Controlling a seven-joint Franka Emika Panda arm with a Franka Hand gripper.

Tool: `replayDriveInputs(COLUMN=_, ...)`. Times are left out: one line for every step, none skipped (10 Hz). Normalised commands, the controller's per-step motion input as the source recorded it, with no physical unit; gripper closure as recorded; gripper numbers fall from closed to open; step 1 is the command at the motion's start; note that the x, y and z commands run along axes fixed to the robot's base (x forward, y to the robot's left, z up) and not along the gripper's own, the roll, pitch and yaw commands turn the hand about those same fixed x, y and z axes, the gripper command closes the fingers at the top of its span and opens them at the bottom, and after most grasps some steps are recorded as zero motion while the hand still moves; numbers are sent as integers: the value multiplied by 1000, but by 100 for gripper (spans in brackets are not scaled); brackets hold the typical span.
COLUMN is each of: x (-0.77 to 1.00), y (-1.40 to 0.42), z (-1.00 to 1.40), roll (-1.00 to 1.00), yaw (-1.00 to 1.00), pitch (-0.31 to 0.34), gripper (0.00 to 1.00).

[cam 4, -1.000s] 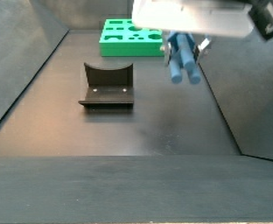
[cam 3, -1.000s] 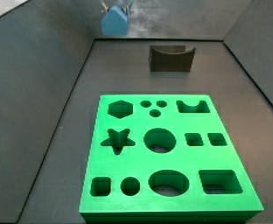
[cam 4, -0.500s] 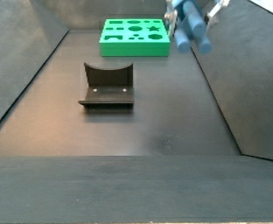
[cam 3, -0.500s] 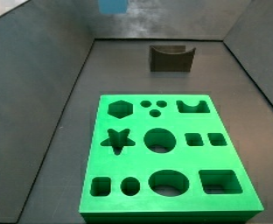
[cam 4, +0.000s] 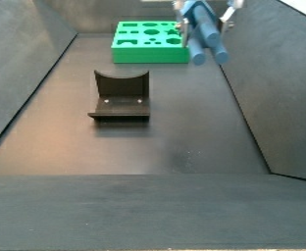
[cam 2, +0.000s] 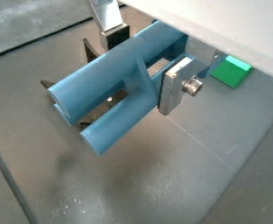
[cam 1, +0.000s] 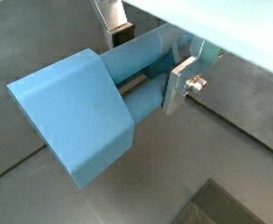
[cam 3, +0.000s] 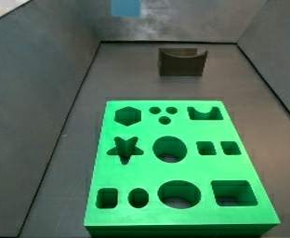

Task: Pick up the 3 prong object. Move up. Rotate the 3 prong object. Place the 3 prong object on the fixture. Regrasp the 3 prong object. Move to above the board. Insert the 3 prong object.
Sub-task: Place the 3 prong object on the fixture.

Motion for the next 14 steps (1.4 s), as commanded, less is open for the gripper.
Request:
replayDriveInputs(x=1000, y=-58, z=-112, roll=-90, yaw=70, pitch=204, gripper=100)
replayDriveInputs(x=1000, y=-50, z=-88, roll=-70, yaw=40, pitch=148, gripper=100)
replayDriveInputs(x=1000, y=-46, z=-84, roll=-64, yaw=35, pitch=136, gripper=100)
replayDriveInputs(x=1000, y=-39, z=-72, roll=-56, yaw=32, pitch=134, gripper=100)
replayDriveInputs(x=1000, y=-38, z=-65, roll=-53, yaw=34, pitch=137, gripper=100)
replayDriveInputs(x=1000, y=-32, z=-51, roll=-45, yaw=34, pitch=145, gripper=100)
replayDriveInputs(x=1000, y=-28, z=-47, roll=-42, yaw=34, pitch=149, gripper=100)
replayDriveInputs(x=1000, y=-25, z=-35, roll=-36, yaw=36, pitch=158, gripper=100)
replayDriveInputs(x=1000, y=-22, z=-29, roll=-30, yaw=34, pitch=158, gripper=100)
replayDriveInputs(x=1000, y=-18, z=-27, roll=-22, yaw=36, pitch=148, gripper=100)
replayDriveInputs(x=1000, y=-432, z=377, roll=-1000, yaw=-86, pitch=-156, gripper=100)
replayDriveInputs(x=1000, y=-436, z=412, roll=-1000, yaw=-91, pitch=-149, gripper=100)
replayDriveInputs(x=1000, y=-341, z=372, roll=-1000, yaw=-94, pitch=-140, gripper=100)
replayDriveInputs(x=777, y=-128, z=130, roll=-1000, yaw=-84, pitch=-110, gripper=100)
